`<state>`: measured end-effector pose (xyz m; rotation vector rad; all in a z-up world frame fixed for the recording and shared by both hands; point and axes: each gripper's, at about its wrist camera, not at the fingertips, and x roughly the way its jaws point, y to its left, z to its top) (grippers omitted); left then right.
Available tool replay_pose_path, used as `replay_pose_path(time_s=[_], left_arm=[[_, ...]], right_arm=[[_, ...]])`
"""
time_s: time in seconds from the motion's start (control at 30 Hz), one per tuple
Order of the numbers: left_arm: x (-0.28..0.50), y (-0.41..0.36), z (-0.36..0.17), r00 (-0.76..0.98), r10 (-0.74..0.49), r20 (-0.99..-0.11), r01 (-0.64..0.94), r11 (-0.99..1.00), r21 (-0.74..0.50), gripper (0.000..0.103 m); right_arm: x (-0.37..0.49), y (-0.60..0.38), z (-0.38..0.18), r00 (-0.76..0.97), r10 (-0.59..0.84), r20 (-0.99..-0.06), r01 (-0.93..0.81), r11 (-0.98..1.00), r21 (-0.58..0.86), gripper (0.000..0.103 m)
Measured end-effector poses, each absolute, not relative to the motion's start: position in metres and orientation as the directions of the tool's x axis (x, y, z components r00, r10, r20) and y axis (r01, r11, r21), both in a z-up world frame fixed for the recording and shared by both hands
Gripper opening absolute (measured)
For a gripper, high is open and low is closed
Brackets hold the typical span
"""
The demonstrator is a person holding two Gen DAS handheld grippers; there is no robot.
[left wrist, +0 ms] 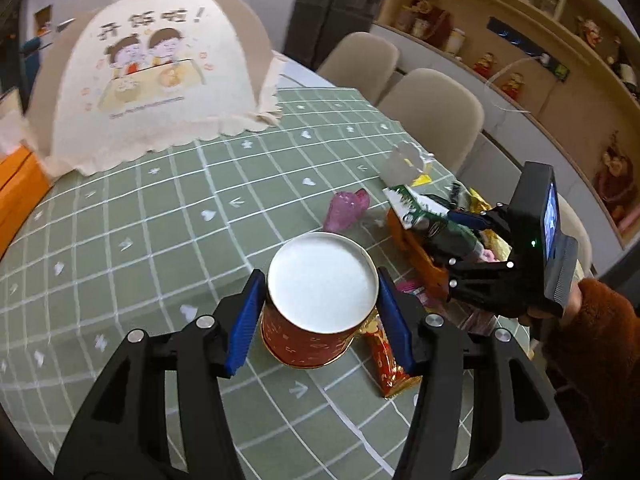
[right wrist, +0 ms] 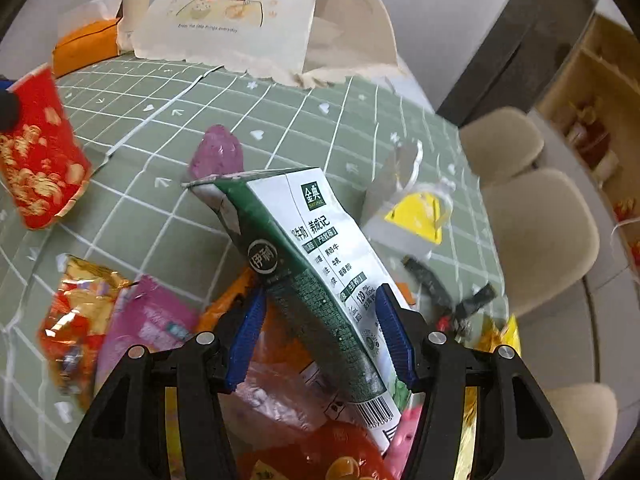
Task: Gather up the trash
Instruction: 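Lift the red can with the left gripper while the right gripper grasps the green carton, then drop the red can and green carton into the yellow-lined bin with both grippers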
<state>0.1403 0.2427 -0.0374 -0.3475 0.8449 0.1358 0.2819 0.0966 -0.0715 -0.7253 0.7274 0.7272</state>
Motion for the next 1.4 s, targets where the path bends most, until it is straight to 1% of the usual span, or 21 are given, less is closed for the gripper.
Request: replay_pose_path(time_s=[0.07, 0.1, 0.13, 0.17, 0.23, 0.27, 0.4, 0.53, 0.6, 0.77, 0.9, 1.03, 1.13, 1.2, 1.3, 1.4], left_arm=[[0.135, 0.235, -0.033, 0.658, -0.005, -0.753, -0.279, 0.927, -0.250, 0.053], [0.135, 0.231, -0.030, 0.658, 0.010, -0.753, -0.285, 0.928, -0.238, 0.053], [0.134, 0.226, -0.028, 0.659, 0.031, -0.751, -0.295, 0.930, -0.220, 0.053], [0.134, 0.223, -0.025, 0.661, 0.046, -0.749, -0.307, 0.927, -0.214, 0.053], [0.134, 0.217, -0.017, 0.673, 0.042, -0.738, -0.319, 0.917, -0.239, 0.053], [0.134, 0.212, -0.010, 0.687, 0.037, -0.726, -0.314, 0.916, -0.250, 0.053], [0.143, 0.195, 0.011, 0.722, 0.058, -0.689, -0.283, 0.934, -0.219, 0.053], [0.156, 0.179, 0.032, 0.749, 0.039, -0.661, -0.252, 0.940, -0.230, 0.053], [0.163, 0.165, 0.045, 0.773, 0.011, -0.634, -0.210, 0.948, -0.240, 0.053], [0.186, 0.118, 0.073, 0.816, -0.077, -0.574, -0.077, 0.968, -0.239, 0.053], [0.215, 0.066, 0.089, 0.822, -0.196, -0.535, 0.052, 0.961, -0.272, 0.053], [0.250, 0.000, 0.096, 0.787, -0.324, -0.525, 0.185, 0.936, -0.300, 0.053], [0.280, -0.054, 0.094, 0.749, -0.398, -0.530, 0.282, 0.915, -0.289, 0.053], [0.300, -0.093, 0.087, 0.712, -0.452, -0.538, 0.336, 0.891, -0.304, 0.053], [0.327, -0.144, 0.069, 0.639, -0.514, -0.572, 0.379, 0.858, -0.347, 0.053], [0.350, -0.188, 0.048, 0.584, -0.542, -0.605, 0.410, 0.840, -0.356, 0.053]], right_arm=[[0.285, 0.087, -0.058, 0.513, 0.374, -0.773, -0.780, 0.579, -0.237, 0.045], [0.285, 0.081, -0.048, 0.505, 0.406, -0.762, -0.774, 0.603, -0.191, 0.041], [0.285, 0.074, -0.037, 0.487, 0.442, -0.754, -0.769, 0.626, -0.130, 0.037], [0.285, 0.067, -0.027, 0.459, 0.469, -0.754, -0.762, 0.645, -0.063, 0.036], [0.283, 0.055, -0.012, 0.425, 0.513, -0.745, -0.746, 0.665, 0.032, 0.031], [0.280, 0.048, -0.003, 0.418, 0.532, -0.736, -0.738, 0.672, 0.067, 0.031], [0.258, 0.021, 0.034, 0.460, 0.571, -0.680, -0.716, 0.691, 0.096, 0.031], [0.243, -0.011, 0.067, 0.511, 0.584, -0.631, -0.696, 0.711, 0.094, 0.031], [0.239, -0.033, 0.082, 0.543, 0.582, -0.606, -0.679, 0.728, 0.091, 0.031], [0.235, -0.094, 0.112, 0.647, 0.534, -0.544, -0.605, 0.794, 0.060, 0.031], [0.236, -0.152, 0.124, 0.724, 0.457, -0.516, -0.528, 0.849, 0.010, 0.031], [0.237, -0.227, 0.132, 0.805, 0.356, -0.475, -0.406, 0.914, -0.001, 0.031], [0.237, -0.283, 0.134, 0.850, 0.276, -0.448, -0.315, 0.949, -0.014, 0.031], [0.238, -0.318, 0.133, 0.866, 0.231, -0.442, -0.258, 0.966, 0.000, 0.031], [0.240, -0.361, 0.131, 0.881, 0.185, -0.436, -0.198, 0.980, 0.016, 0.031], [0.243, -0.394, 0.127, 0.894, 0.151, -0.422, -0.154, 0.988, 0.026, 0.031]])
